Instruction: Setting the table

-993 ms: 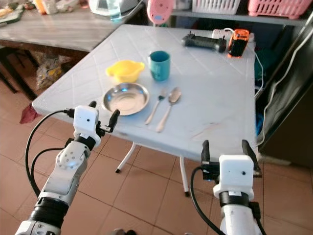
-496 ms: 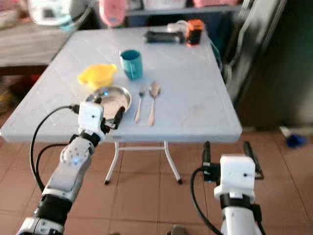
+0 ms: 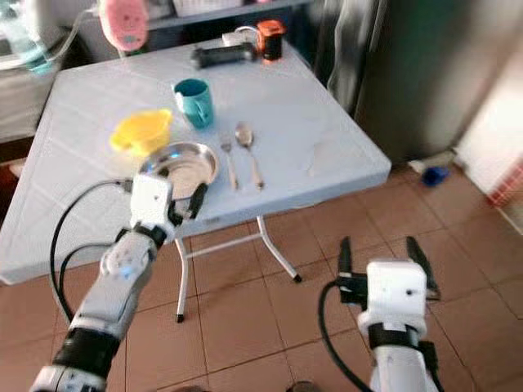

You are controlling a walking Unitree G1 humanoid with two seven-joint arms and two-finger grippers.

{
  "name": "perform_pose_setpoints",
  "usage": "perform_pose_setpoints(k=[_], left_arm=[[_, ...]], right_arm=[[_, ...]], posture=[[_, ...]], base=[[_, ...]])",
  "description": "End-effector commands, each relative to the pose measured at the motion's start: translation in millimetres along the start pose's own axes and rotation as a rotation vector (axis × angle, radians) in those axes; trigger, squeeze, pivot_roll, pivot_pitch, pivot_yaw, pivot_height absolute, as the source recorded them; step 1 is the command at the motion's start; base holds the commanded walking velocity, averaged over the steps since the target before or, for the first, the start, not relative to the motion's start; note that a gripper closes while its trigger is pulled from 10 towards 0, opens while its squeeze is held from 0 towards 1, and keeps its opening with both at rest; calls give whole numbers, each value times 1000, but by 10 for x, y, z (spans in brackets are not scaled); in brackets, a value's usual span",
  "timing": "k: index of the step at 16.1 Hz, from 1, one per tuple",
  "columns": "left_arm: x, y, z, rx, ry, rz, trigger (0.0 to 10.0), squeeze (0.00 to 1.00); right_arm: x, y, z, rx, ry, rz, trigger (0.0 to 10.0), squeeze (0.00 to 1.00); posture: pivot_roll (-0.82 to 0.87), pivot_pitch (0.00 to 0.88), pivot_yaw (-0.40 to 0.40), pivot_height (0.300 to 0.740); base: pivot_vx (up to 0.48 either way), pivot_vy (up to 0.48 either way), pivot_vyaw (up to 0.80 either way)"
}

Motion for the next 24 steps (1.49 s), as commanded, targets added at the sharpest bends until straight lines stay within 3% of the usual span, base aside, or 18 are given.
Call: perform_pose_setpoints(k=[1, 10, 24], left_arm=[[89, -119, -66, 36, 24, 19, 10000, 0], [43, -109, -52, 31, 17, 29, 10000, 0], [-87, -92, -3, 22, -20, 18, 10000, 0]], right_arm=[[61, 27, -4, -8, 16, 14, 10000, 0], [85, 27, -19, -8, 30, -8, 10000, 0], [58, 46, -35, -9, 17, -6, 10000, 0]], posture=[[-123, 179, 81, 740], [-130, 179, 82, 740], [-154, 179, 89, 740]], base=[[0, 0, 0], [0, 0, 659], [0, -42, 0]])
Point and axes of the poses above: a point about 5 cm out from each wrist's last joint towards the gripper, its own z axis pointing out of the wrist towards the gripper, its own y axis along the axis of the wrist's last joint, x = y × z, the point moved 6 cm from there along z, pointing out of the wrist towards the gripper, and after that the axes turned 15 degrees about z, right-handed, at the moved point
